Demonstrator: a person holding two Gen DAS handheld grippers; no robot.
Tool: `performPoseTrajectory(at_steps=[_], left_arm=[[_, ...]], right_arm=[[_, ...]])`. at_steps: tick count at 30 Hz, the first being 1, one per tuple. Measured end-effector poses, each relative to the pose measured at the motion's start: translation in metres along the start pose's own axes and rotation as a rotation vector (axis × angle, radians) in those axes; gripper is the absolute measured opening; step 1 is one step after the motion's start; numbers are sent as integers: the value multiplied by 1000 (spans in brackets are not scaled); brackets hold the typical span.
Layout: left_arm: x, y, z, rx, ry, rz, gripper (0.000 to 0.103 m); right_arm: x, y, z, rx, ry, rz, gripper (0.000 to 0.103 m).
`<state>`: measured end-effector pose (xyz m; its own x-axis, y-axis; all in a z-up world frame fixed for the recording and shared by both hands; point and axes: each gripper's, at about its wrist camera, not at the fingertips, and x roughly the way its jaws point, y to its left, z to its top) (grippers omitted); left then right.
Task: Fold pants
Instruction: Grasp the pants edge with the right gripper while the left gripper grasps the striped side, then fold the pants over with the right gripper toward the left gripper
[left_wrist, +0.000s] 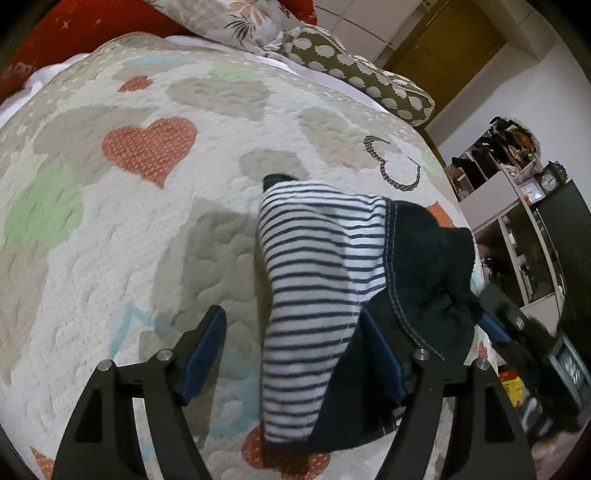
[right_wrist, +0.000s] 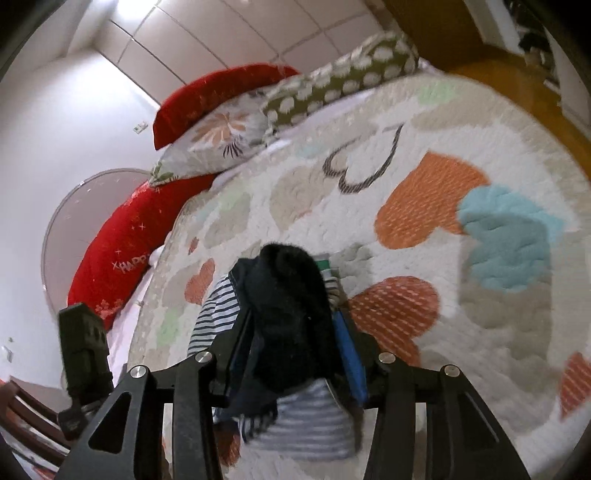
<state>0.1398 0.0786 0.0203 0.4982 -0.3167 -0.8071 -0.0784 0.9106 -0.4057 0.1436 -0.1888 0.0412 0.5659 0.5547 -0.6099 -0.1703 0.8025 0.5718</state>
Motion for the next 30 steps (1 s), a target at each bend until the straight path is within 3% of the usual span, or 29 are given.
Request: performPoseTrajectory(at_steps=[4,6,8,14,16,18,24,27,30], left_arm=[[1,4,3,-34,21,-24,74],[0,4,6,-45,30,-38,74],[-2,1,10,-48,32,-40,74],[2,-18,19,3,49,-17,74],[6,-23,20,16,63,-9,74],[10,-26,21,29,74,-3,74],[14,-22,19,14,95,-6,74],[4,-21,16,6,83,-37,74],[-5,-22,14,25,58,-23,74]], right_arm=[[-20,7,-24,-33,-35,-24,47],[-21,13,-39,-77,-18,-18,24],[-18,21,-51,-124,11,-1,19],[25,45,-53,-213,87,-5,19],[39,51,-53,-227,137,68,19],[54,54,-59,-235,245,174,19],[40,62,-82,-333,344,290,19],[19,63,-78,-354,325,328,19],[-1,55,-61,-330,227,271,19]])
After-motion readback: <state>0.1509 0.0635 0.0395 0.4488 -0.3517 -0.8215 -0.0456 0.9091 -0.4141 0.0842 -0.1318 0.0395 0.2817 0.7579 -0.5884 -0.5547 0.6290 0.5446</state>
